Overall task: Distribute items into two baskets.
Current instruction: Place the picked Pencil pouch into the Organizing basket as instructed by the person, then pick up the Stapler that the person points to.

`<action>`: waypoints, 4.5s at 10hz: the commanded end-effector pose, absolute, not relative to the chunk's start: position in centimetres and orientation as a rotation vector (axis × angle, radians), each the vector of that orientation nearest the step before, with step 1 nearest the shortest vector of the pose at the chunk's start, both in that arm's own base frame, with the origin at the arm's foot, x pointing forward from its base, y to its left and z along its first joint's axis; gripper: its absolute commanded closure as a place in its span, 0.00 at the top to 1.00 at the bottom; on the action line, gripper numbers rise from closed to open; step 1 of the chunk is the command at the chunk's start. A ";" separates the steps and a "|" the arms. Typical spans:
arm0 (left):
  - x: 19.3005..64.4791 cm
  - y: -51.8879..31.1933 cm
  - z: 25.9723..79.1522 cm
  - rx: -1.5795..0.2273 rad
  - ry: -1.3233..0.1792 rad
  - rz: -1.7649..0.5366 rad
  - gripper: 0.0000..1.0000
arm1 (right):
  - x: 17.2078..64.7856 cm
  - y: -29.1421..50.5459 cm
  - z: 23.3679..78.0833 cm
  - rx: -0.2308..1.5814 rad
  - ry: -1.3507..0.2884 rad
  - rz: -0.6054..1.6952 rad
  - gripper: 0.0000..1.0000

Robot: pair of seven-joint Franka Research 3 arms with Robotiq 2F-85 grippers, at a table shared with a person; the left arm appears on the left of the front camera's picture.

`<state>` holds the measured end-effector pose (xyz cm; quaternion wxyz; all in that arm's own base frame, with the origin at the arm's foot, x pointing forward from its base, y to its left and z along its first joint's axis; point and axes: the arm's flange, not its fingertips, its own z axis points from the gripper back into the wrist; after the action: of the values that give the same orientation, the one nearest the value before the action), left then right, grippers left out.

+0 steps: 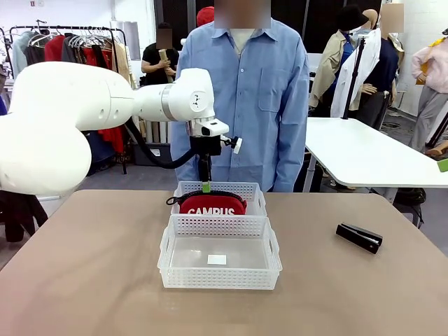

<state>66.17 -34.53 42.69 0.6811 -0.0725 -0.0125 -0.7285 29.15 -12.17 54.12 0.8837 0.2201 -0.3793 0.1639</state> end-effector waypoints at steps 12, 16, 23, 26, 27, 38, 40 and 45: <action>66.1 -34.4 42.9 -0.163 -0.029 -1.634 1.00 | 29.1 -12.3 54.1 0.475 -0.798 0.345 1.00; 66.1 -34.4 42.9 -0.163 -0.029 -1.634 1.00 | 29.1 -12.3 54.1 0.475 -0.798 0.345 1.00; 62.1 -21.9 49.7 -0.157 -0.231 -1.282 1.00 | 29.1 -12.3 54.1 0.475 -0.798 0.345 1.00; 57.6 -14.9 51.9 -0.175 -0.306 -1.097 1.00 | 29.1 -12.3 54.1 0.475 -0.798 0.345 1.00; 56.0 -12.3 52.8 -0.200 -0.341 -1.042 1.00 | 29.1 -12.3 54.1 0.475 -0.798 0.345 1.00; 39.9 2.6 53.8 -0.429 -0.480 -0.620 1.00 | 29.1 -12.3 54.1 0.475 -0.798 0.345 1.00; 38.6 3.8 52.3 -0.465 -0.504 -0.584 1.00 | 29.1 -12.3 54.1 0.475 -0.798 0.345 1.00; 37.6 5.2 50.4 -0.491 -0.485 -0.548 1.00 | 29.1 -12.3 54.1 0.475 -0.798 0.345 1.00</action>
<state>37.37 5.27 49.92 0.9033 -0.2406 -0.2406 -0.2614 29.14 -12.17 54.11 0.8837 0.2201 -0.3791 0.1639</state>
